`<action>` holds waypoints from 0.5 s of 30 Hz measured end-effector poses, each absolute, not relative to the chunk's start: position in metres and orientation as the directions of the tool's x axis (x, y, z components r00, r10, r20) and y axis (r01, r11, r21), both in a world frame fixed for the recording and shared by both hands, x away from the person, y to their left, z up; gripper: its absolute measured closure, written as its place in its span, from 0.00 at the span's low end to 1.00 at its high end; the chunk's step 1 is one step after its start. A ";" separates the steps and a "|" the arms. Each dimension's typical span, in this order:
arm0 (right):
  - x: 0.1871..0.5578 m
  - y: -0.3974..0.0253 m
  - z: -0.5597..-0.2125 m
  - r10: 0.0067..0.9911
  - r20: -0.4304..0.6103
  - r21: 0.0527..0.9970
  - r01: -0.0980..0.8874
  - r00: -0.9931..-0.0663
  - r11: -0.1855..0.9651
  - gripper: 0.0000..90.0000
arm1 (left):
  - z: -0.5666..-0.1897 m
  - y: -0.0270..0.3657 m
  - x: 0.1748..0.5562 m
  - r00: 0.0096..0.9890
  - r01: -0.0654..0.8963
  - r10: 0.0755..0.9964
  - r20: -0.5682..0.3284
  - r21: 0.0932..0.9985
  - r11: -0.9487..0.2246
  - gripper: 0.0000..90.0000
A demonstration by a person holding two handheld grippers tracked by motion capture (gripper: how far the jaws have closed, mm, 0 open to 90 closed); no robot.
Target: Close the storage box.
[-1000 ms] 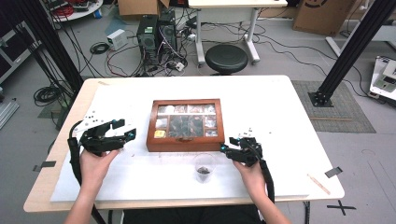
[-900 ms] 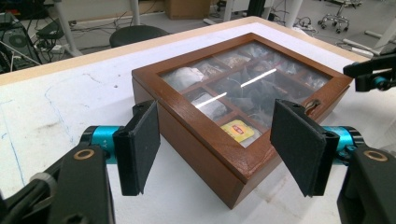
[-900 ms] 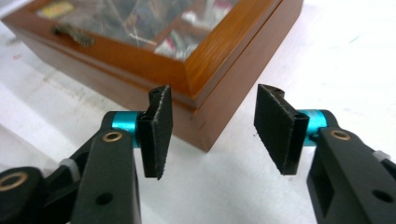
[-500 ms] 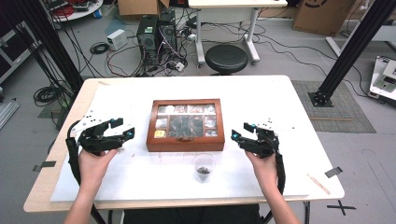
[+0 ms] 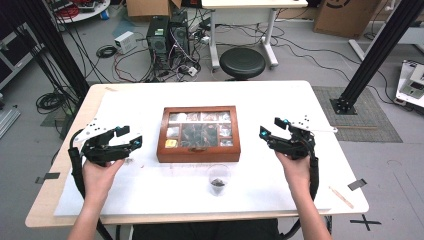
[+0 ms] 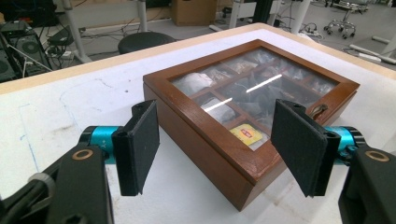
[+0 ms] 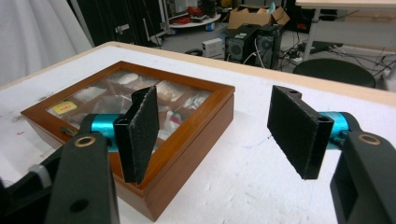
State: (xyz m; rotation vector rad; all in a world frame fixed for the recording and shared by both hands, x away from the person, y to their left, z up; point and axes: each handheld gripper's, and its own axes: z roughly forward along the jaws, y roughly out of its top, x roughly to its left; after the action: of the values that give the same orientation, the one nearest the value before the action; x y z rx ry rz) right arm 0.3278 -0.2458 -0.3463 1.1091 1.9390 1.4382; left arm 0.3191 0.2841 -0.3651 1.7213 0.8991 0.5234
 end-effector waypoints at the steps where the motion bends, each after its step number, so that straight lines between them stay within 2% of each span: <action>1: 0.329 -0.246 -0.344 0.824 0.080 0.941 0.316 -0.560 0.123 0.38 | -0.365 0.285 0.319 0.618 0.311 0.781 -0.088 0.940 -0.140 0.36; 6: 0.333 -0.248 -0.335 0.833 0.061 0.944 0.303 -0.550 0.132 0.35 | -0.365 0.287 0.319 0.613 0.307 0.785 -0.087 0.942 -0.135 0.36; 15: 0.333 -0.253 -0.340 0.842 0.051 0.945 0.298 -0.537 0.133 0.34 | -0.366 0.289 0.318 0.604 0.297 0.794 -0.076 0.945 -0.135 0.35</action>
State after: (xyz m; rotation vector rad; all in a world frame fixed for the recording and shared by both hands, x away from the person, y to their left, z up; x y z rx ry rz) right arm 0.3327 -0.2533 -0.3399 1.0931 1.9095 1.4076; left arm 0.3183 0.2893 -0.3656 1.7068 0.9054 0.5509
